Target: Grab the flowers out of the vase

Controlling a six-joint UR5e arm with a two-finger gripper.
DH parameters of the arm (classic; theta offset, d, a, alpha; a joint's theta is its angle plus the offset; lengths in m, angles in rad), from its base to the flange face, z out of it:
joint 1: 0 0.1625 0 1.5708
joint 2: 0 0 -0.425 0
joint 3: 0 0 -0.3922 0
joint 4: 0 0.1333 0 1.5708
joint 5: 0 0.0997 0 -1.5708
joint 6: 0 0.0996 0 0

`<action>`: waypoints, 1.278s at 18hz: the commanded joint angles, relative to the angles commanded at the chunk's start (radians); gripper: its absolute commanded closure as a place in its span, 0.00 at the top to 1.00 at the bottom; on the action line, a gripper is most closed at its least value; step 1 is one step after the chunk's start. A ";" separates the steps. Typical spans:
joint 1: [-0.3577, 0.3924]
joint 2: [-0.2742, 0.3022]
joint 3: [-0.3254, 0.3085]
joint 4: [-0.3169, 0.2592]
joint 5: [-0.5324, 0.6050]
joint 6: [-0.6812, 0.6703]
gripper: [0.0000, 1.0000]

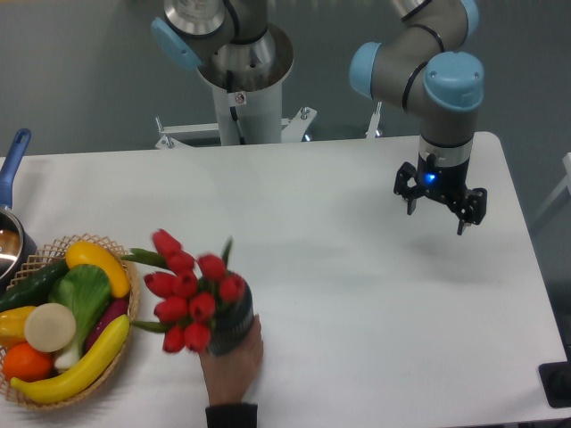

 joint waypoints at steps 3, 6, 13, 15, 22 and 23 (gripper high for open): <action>-0.002 0.000 0.000 0.000 0.002 0.000 1.00; -0.008 0.003 -0.006 0.002 -0.008 -0.055 1.00; -0.038 0.015 -0.015 0.058 -0.317 -0.129 1.00; -0.058 0.028 -0.024 0.057 -0.429 -0.132 1.00; -0.092 0.109 -0.112 0.057 -0.756 -0.147 1.00; -0.095 0.121 -0.123 0.055 -0.809 -0.147 1.00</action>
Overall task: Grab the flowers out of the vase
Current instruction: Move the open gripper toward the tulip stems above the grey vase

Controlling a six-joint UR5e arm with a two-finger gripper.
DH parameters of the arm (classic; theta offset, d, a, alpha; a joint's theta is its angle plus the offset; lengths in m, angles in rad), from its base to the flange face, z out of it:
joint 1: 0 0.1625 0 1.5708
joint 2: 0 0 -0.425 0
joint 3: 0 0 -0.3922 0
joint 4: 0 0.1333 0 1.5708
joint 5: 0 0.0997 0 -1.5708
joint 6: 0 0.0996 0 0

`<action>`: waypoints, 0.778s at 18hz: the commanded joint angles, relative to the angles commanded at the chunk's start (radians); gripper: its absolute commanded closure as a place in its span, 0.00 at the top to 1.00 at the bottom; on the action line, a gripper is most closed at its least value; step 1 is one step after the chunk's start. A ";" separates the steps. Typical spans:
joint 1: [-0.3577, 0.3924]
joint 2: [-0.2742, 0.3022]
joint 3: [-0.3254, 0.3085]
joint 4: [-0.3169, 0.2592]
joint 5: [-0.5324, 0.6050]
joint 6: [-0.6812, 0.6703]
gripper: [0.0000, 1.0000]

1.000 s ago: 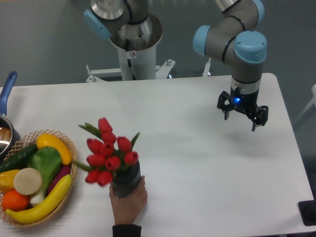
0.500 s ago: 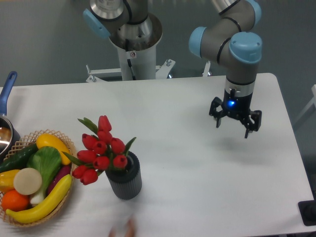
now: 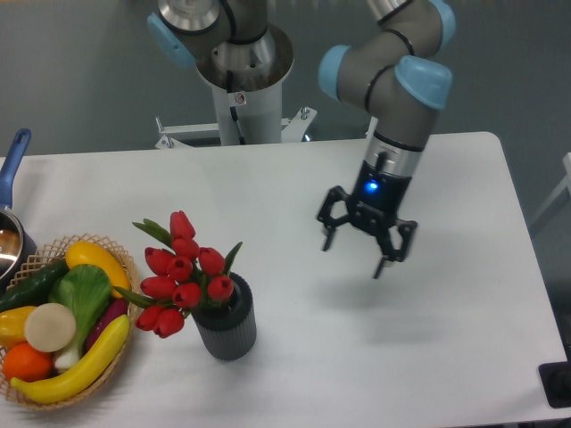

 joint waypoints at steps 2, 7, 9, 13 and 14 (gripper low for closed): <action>-0.011 0.008 -0.029 0.002 -0.085 0.005 1.00; -0.089 -0.033 -0.017 0.008 -0.158 0.011 1.00; -0.106 -0.053 -0.009 0.009 -0.203 0.015 1.00; -0.158 -0.092 0.017 0.028 -0.229 0.017 1.00; -0.164 -0.103 0.027 0.028 -0.234 0.017 1.00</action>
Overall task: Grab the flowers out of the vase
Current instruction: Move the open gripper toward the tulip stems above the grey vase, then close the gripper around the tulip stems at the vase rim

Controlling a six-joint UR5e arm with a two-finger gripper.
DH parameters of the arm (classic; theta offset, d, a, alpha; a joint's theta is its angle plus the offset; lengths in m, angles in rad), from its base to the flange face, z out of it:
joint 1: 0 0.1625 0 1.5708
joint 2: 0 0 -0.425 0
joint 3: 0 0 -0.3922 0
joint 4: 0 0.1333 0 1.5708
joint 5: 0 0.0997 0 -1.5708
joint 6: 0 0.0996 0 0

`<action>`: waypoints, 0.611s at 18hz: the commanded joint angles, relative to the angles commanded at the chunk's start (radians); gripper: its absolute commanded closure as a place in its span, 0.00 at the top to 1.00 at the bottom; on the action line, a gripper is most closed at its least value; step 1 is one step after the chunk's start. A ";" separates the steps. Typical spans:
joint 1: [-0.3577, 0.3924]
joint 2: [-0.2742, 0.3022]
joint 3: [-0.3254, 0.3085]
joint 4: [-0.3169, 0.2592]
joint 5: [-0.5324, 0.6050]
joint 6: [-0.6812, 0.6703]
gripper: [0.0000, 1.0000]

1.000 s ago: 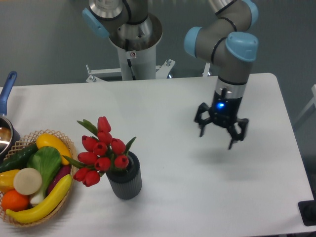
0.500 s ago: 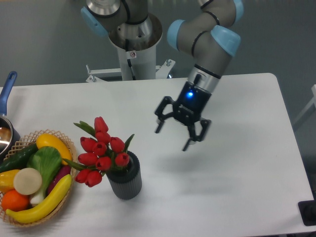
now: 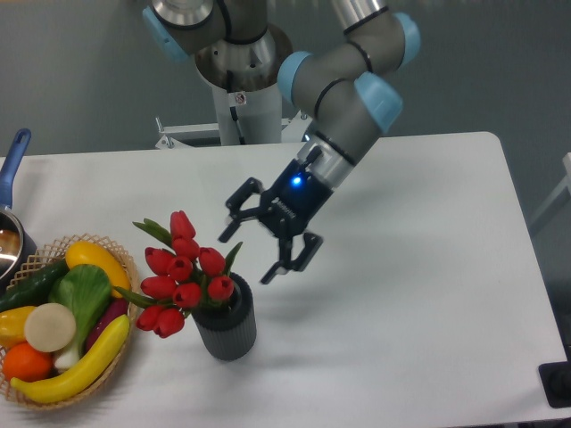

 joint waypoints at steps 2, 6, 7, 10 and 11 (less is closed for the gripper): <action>-0.014 -0.023 0.025 0.002 -0.005 -0.002 1.00; -0.028 -0.064 0.066 0.002 -0.005 -0.002 1.00; -0.029 -0.074 0.072 0.002 -0.006 -0.002 1.00; -0.043 -0.084 0.078 0.002 -0.006 -0.002 0.94; -0.049 -0.084 0.075 0.002 -0.006 -0.002 0.80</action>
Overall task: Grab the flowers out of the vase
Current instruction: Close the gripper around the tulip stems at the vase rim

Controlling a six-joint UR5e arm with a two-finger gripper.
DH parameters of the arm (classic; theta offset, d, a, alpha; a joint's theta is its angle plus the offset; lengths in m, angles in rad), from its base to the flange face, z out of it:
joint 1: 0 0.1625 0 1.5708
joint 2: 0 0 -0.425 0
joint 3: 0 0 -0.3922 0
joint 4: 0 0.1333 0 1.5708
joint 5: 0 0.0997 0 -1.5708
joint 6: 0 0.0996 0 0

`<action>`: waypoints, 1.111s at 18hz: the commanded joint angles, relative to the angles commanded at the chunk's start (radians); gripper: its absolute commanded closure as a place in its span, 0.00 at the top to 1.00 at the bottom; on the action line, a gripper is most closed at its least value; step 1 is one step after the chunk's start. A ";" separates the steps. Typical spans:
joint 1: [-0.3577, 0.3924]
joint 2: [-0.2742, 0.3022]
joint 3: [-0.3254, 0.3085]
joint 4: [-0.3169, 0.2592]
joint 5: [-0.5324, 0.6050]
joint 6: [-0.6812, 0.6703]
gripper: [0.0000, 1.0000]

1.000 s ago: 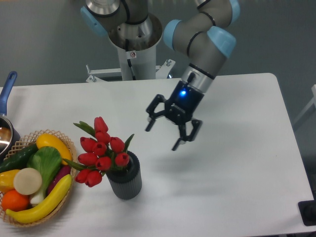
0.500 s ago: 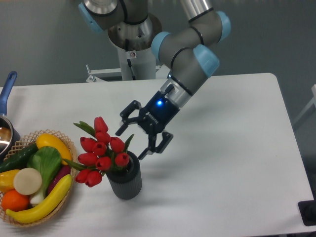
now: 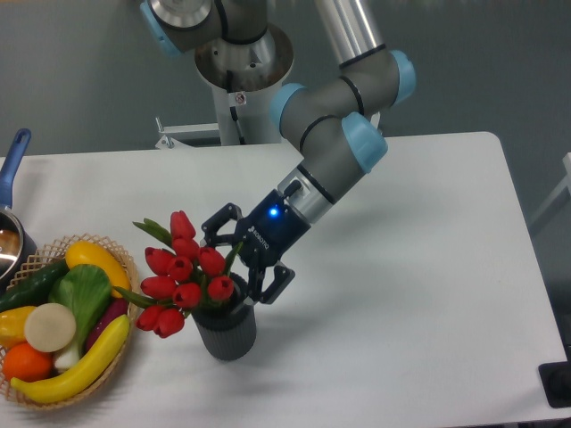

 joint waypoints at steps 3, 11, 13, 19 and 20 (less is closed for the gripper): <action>-0.006 0.000 0.001 0.000 0.000 -0.002 0.24; 0.020 0.012 0.017 0.000 -0.006 -0.006 0.00; 0.029 0.017 0.018 0.000 -0.031 -0.009 0.00; 0.047 0.083 0.028 -0.002 -0.104 -0.078 0.00; 0.047 0.083 0.037 -0.002 -0.113 -0.092 0.00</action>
